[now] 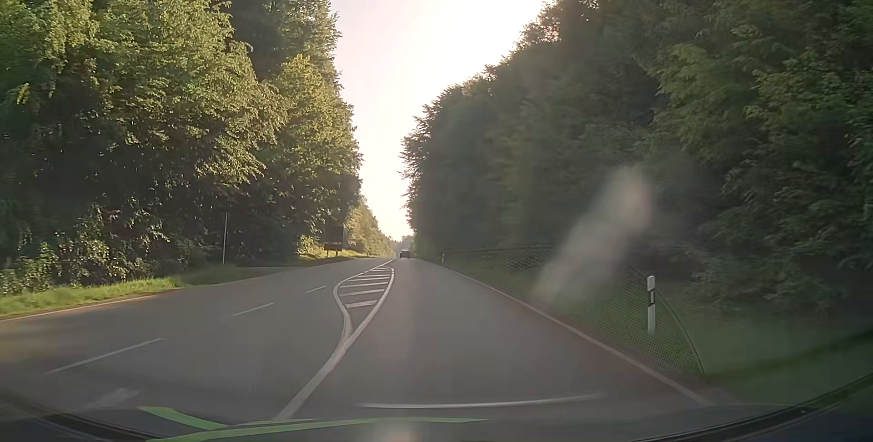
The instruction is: Follow the waypoints while adhering to traffic rules and regulations
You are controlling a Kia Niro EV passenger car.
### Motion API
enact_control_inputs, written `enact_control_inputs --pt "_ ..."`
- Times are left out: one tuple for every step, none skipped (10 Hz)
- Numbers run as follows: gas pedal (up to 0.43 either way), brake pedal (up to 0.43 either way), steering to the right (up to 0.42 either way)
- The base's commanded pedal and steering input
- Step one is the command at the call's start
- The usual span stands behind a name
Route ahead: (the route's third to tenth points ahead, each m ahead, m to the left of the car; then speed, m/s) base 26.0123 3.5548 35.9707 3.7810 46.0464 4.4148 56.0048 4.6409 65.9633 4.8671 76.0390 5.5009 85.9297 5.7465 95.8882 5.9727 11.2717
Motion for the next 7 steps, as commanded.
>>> enact_control_inputs --pt "0.390 0.000 0.001" --pt "0.390 0.000 -0.001" --pt "0.398 0.000 -0.004" --pt "0.398 0.000 -0.006" --pt "0.398 0.000 -0.008" --pt "0.409 0.000 -0.010" --pt "0.409 0.000 -0.013"
